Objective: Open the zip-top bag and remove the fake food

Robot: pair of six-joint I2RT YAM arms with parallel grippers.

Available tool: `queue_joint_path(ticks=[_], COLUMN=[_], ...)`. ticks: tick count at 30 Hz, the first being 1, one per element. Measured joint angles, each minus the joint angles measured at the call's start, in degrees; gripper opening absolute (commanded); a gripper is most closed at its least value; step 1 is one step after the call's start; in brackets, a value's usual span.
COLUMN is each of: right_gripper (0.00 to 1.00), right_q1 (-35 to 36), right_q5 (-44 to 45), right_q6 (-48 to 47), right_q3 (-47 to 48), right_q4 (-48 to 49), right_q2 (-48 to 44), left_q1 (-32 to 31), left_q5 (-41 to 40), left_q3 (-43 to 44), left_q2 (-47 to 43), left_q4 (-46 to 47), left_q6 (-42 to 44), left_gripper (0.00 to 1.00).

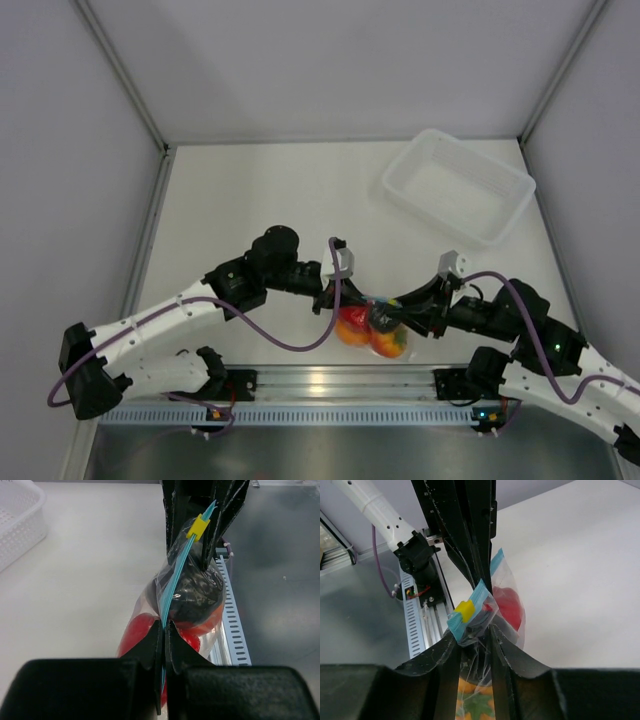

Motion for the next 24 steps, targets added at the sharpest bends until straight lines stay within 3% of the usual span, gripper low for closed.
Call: queue_joint_path(ticks=[7, 8, 10, 12, 14, 15, 16, 20, 24], right_gripper=[0.01, 0.00, 0.00, 0.00, 0.00, 0.00, 0.00, 0.00, 0.00], right_q1=[0.0, 0.0, 0.0, 0.0, 0.0, 0.0, 0.0, 0.0, 0.0], right_q5=[0.5, 0.7, 1.2, 1.5, 1.8, 2.0, 2.3, 2.8, 2.7], right_q6=[-1.0, -1.0, -1.1, -1.2, -1.6, -1.7, -2.0, -2.9, -3.6], right_q3=[1.0, 1.0, 1.0, 1.0, 1.5, 2.1, 2.8, 5.6, 7.0], right_q4=[0.0, -0.1, -0.2, -0.5, -1.3, -1.8, -2.3, -4.0, -5.6], right_q2=[1.0, 1.1, 1.3, 1.7, 2.5, 3.2, 4.0, 7.5, 10.0], left_q1=[0.0, 0.0, 0.0, 0.0, 0.0, 0.0, 0.0, 0.0, -1.0], left_q5=[0.0, -0.1, -0.7, -1.3, -1.8, -1.9, -2.1, -2.6, -3.7], left_q3=[0.7, 0.7, 0.8, 0.9, 1.2, 1.3, 1.4, 1.9, 2.7], left_q2=[1.8, 2.0, 2.2, 2.3, 2.3, 2.3, 2.3, 2.3, 2.3], left_q4=[-1.0, -1.1, -1.3, -1.4, -1.4, -1.4, -1.4, -1.4, -0.7], left_q6=[-0.1, -0.1, 0.0, -0.2, 0.0, 0.0, 0.2, -0.3, -0.7], left_gripper=[0.00, 0.04, 0.31, 0.35, 0.48, 0.62, 0.67, 0.69, 0.64])
